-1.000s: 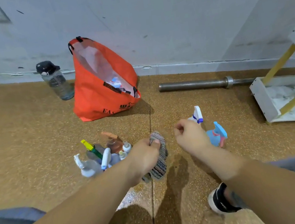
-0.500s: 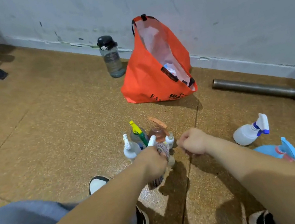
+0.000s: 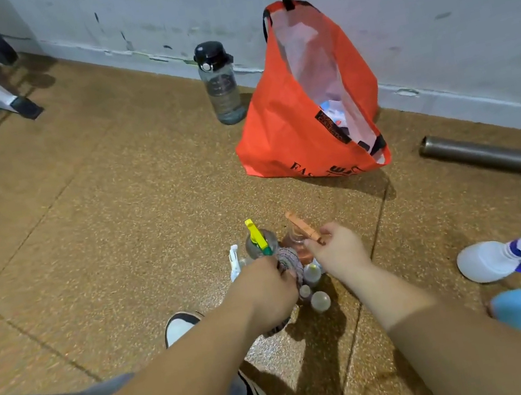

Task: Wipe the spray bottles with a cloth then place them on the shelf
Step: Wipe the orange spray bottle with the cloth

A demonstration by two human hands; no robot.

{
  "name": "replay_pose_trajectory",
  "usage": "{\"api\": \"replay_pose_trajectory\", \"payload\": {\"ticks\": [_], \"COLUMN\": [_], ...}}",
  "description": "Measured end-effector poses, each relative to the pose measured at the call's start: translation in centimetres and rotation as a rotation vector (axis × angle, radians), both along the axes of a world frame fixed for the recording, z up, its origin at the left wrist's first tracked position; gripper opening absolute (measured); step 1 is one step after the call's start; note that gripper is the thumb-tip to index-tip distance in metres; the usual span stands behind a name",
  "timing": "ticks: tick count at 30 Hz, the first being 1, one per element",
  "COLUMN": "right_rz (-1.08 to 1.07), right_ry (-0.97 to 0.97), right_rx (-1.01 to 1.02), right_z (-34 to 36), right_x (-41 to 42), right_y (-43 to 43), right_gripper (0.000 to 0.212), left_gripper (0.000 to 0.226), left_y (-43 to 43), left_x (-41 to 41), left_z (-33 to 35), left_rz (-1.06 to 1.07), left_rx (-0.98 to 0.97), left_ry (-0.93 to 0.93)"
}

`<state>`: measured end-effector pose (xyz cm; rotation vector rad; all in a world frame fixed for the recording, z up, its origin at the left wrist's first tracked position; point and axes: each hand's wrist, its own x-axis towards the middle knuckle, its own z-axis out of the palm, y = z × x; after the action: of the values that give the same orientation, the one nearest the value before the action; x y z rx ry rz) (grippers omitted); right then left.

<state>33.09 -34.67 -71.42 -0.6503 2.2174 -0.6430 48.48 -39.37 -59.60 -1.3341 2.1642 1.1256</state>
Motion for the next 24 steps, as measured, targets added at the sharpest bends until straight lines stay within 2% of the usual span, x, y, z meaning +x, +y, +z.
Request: {"api": "replay_pose_trajectory", "payload": {"ticks": [3, 5, 12, 20, 24], "right_rz": [0.024, 0.041, -0.047, -0.081, -0.067], "right_ry": [0.038, 0.075, 0.114, 0.186, 0.249], "right_rx": [-0.028, -0.058, -0.173, -0.398, -0.436], "right_z": [-0.7, -1.1, 1.6, 11.9, 16.2], "right_x": [-0.1, 0.0, -0.1, -4.2, -5.3], "right_y": [-0.6, -1.0, -2.5, -0.3, 3.3], "right_gripper": [0.018, 0.013, 0.02, 0.016, 0.013], "left_gripper": [0.025, 0.029, 0.028, 0.026, 0.036], "left_y": [-0.2, -0.5, -1.2, -0.9, 0.0], "left_x": [0.0, 0.2, -0.4, -2.1, -3.8], "left_z": [-0.1, -0.4, -1.0, 0.0, 2.3], "left_rz": [-0.015, 0.019, 0.063, 0.212, 0.325], "left_rx": [-0.003, 0.0, -0.021, -0.042, -0.096], "left_ry": [0.0, 0.017, 0.043, 0.218, 0.387]}}
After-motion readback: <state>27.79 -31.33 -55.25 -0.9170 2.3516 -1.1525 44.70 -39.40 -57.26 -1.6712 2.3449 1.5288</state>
